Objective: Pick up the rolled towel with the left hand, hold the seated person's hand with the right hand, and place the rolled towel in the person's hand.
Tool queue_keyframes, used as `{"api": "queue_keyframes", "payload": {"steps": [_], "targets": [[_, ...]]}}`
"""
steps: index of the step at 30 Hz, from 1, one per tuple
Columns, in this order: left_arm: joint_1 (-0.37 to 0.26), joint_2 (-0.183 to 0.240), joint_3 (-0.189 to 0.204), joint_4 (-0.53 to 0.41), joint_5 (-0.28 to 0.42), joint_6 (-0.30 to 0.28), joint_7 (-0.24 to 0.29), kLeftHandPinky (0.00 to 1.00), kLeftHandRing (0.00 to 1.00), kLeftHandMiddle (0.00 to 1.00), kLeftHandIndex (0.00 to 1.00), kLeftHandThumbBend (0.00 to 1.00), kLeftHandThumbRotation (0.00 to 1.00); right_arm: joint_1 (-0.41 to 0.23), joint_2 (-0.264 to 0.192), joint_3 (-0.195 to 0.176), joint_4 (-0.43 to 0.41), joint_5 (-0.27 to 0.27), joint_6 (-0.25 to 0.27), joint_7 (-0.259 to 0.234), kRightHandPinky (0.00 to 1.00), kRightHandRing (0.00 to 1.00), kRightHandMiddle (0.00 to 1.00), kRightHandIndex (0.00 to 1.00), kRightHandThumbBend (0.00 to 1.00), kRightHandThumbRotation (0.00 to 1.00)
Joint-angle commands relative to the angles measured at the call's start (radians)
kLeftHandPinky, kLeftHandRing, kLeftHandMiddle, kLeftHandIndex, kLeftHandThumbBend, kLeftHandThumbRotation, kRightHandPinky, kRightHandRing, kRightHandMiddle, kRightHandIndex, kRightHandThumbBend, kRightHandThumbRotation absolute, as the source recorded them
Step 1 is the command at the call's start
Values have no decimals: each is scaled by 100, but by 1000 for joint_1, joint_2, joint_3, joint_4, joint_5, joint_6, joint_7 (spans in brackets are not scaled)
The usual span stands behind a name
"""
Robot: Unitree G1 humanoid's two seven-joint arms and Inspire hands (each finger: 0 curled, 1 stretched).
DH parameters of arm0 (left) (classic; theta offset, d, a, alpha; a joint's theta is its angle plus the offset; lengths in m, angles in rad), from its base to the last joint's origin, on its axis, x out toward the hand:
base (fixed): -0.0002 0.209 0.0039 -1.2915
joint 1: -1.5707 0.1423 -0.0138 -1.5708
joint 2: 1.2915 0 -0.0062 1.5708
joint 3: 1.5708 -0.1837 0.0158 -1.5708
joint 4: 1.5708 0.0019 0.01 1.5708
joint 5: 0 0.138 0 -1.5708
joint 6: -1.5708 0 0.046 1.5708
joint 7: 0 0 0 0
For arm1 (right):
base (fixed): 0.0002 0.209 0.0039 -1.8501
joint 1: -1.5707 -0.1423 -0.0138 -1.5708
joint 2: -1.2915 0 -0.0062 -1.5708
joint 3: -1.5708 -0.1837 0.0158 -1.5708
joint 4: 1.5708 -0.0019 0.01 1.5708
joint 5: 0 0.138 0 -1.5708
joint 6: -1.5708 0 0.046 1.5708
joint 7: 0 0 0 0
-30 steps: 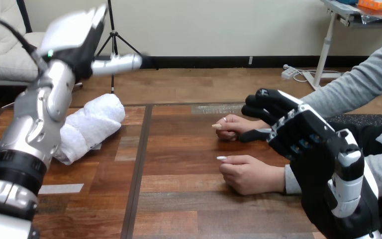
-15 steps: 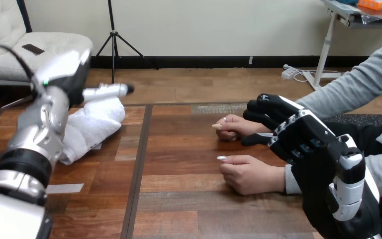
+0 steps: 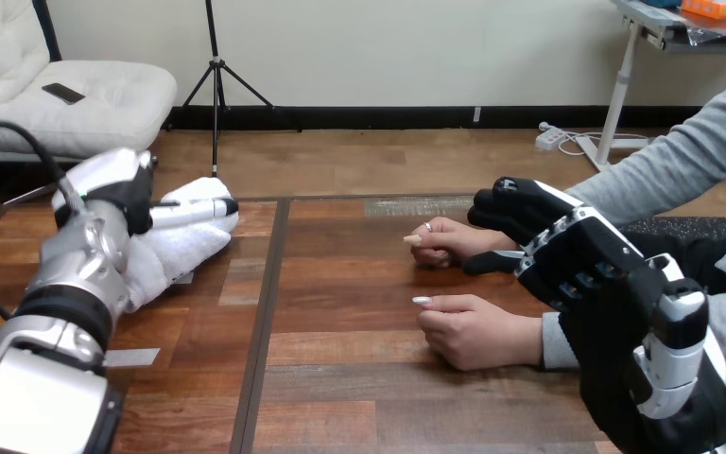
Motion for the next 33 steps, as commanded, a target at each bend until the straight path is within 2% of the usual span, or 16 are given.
{"api": "queue_keyframes", "payload": {"steps": [1,9,17,27,33], "targets": [[-136,-23,-20,24,-1,19,17,100,100,100,100,86,86,-37,-18,-22,-68,36,-13,9,68,84,82,79,90,99],[-114,-35,-31,37,-1,51,1,100,100,100,100,88,90,-30,-15,-27,-77,35,-19,8,69,84,82,79,89,99],[-91,-39,-55,43,5,57,-18,100,100,100,100,86,95,-23,-13,-33,-88,42,-16,13,68,84,82,79,89,98],[-64,-48,-45,38,-18,48,-28,100,100,100,100,82,93,-16,-13,-42,-98,41,-14,10,67,82,82,79,87,98],[-44,-52,-42,34,-32,27,-23,100,100,100,100,84,93,-18,-13,-45,-100,36,-12,6,66,82,82,80,85,99]]}}
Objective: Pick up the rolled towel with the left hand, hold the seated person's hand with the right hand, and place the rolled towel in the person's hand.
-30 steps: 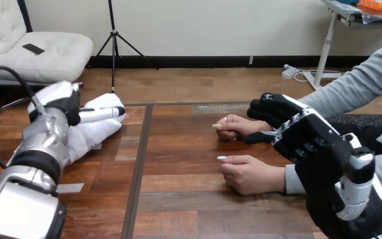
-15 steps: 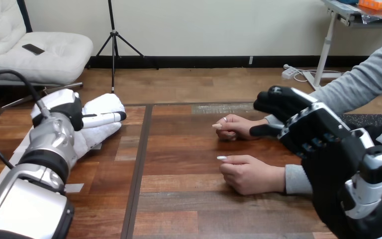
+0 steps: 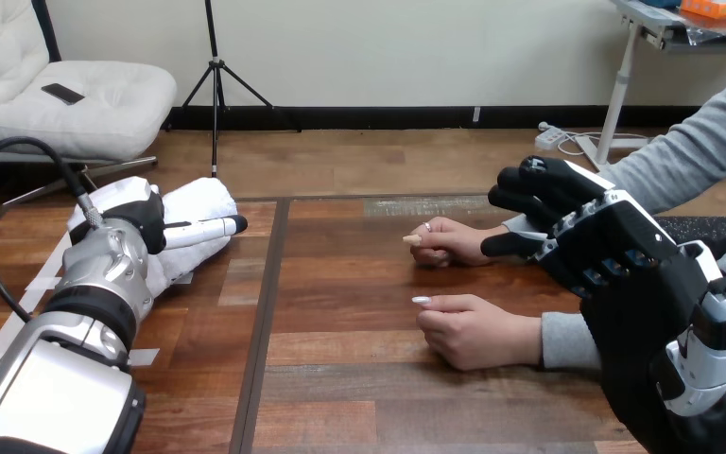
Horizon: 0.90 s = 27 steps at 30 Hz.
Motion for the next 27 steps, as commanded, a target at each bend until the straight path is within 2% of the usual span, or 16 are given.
{"api": "queue_keyframes", "payload": {"steps": [1,12,21,27], "targets": [[-24,-8,-7,-16,-12,-26,7,100,100,100,100,84,93,-28,-11,-12,-52,5,-9,-5,66,82,82,80,86,99],[4,-22,-18,-25,-25,-46,4,100,100,100,100,88,92,-50,-10,-6,-43,14,1,-4,66,82,82,80,86,99],[27,-28,-29,-36,-22,-62,14,100,100,100,100,92,85,-68,-8,-1,-38,15,11,-7,66,81,81,79,88,98],[38,-29,-31,-41,-23,-67,32,100,100,100,100,95,77,-79,-8,0,-34,16,17,-6,66,81,81,78,89,97]]}}
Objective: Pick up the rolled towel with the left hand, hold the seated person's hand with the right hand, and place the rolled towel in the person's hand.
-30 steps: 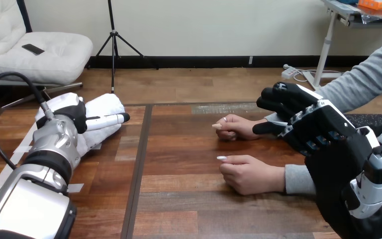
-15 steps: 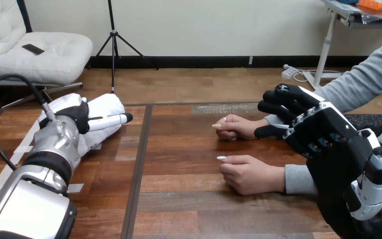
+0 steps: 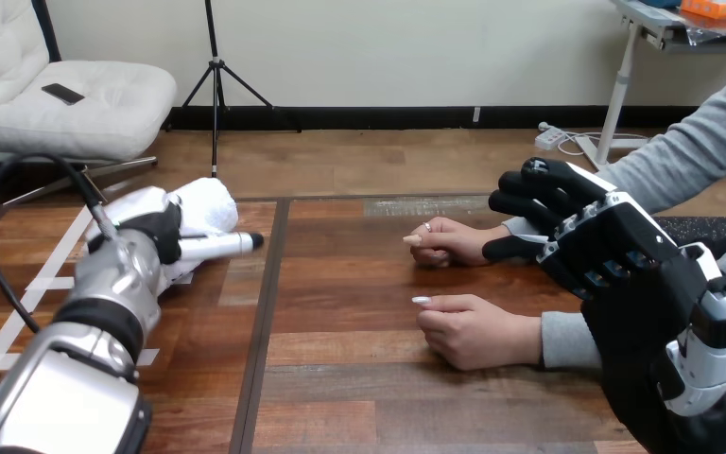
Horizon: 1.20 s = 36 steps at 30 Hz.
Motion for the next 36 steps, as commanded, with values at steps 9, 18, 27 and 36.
{"api": "queue_keyframes", "payload": {"steps": [9,18,27,36], "targets": [[1,-5,-30,-35,1,-4,38,100,100,100,100,98,69,-85,-6,0,-30,11,6,-3,65,81,80,78,91,98],[-5,0,-43,-32,7,9,16,99,100,100,100,98,70,-92,-5,-3,-30,3,-2,-7,64,80,80,77,92,98],[-18,4,-54,-34,14,23,-34,99,100,100,100,95,75,-97,-11,-7,-32,6,6,-6,63,80,80,78,92,98],[-23,9,-56,-42,10,30,-65,97,100,100,99,94,78,-103,-14,-12,-23,9,3,-1,64,81,81,78,90,99]]}}
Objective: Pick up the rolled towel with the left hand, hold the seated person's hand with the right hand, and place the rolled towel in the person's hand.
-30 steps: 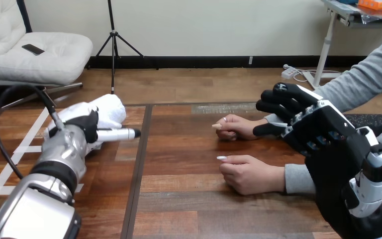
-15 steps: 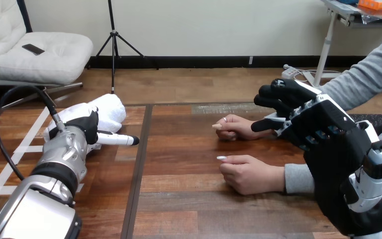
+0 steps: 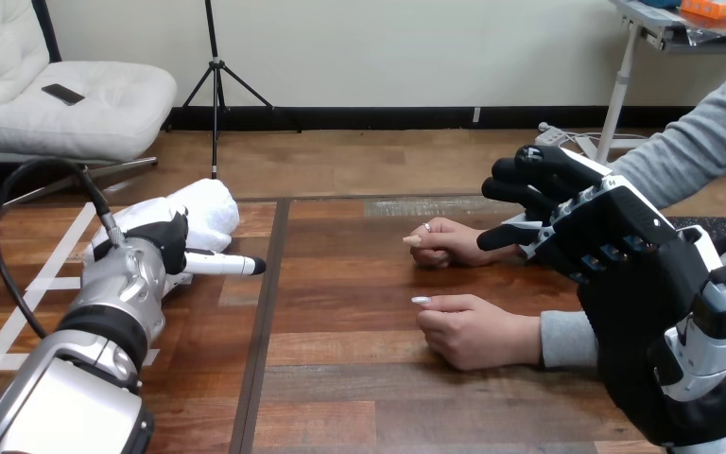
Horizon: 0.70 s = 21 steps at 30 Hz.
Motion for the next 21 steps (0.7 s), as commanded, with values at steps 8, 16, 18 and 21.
{"api": "queue_keyframes", "payload": {"steps": [8,16,18,21], "targets": [[-29,8,-17,-23,-7,11,-48,95,99,99,99,92,79,-68,-13,-11,-23,8,0,-2,64,81,81,78,90,99],[-27,9,0,-32,-31,20,-73,93,99,100,100,91,80,-70,-11,-9,-22,5,-1,-3,64,81,81,78,90,99],[-24,12,5,-37,-38,13,-80,92,99,100,100,91,80,-72,-10,-9,-19,7,-5,0,64,81,81,79,89,99],[-20,15,11,-45,-49,9,-88,89,99,100,100,92,80,-73,-8,-8,-17,8,-5,1,64,81,81,79,89,99]]}}
